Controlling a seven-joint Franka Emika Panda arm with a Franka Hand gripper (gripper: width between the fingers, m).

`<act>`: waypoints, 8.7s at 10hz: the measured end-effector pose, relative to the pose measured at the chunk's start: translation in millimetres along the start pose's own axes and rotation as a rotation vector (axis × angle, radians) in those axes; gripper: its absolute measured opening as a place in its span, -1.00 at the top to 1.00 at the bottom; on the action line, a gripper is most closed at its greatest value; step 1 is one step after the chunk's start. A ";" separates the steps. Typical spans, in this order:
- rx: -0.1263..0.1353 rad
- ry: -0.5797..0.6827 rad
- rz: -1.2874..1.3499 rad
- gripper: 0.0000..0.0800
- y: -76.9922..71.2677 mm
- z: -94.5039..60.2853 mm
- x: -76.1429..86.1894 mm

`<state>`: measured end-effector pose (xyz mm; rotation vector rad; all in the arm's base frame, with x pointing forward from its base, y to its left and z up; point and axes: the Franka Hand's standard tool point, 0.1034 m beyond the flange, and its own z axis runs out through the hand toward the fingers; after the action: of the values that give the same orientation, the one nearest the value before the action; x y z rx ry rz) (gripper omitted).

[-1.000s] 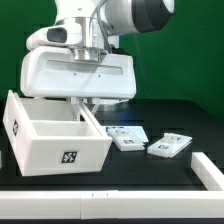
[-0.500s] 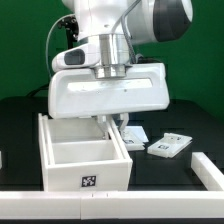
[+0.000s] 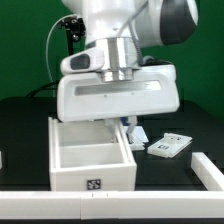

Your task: Assemble cabinet

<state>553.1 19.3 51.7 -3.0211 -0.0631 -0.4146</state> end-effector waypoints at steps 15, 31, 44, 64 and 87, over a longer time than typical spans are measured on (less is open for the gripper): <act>0.043 -0.123 0.156 -0.89 -53.0 34.5 -3.2; 0.053 -0.098 0.126 0.90 -82.8 31.8 4.7; 0.057 -0.083 0.096 0.06 -106.9 36.8 9.0; 0.028 -0.053 -0.038 -0.99 -101.2 -27.4 -17.3; -0.055 -0.472 1.003 -0.99 -33.8 -28.3 -101.4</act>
Offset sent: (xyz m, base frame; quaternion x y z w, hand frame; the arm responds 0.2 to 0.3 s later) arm 0.0190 0.0410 -0.0090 0.0234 0.0167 0.0203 0.9994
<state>446.2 47.3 54.3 -2.6498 1.3423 0.3827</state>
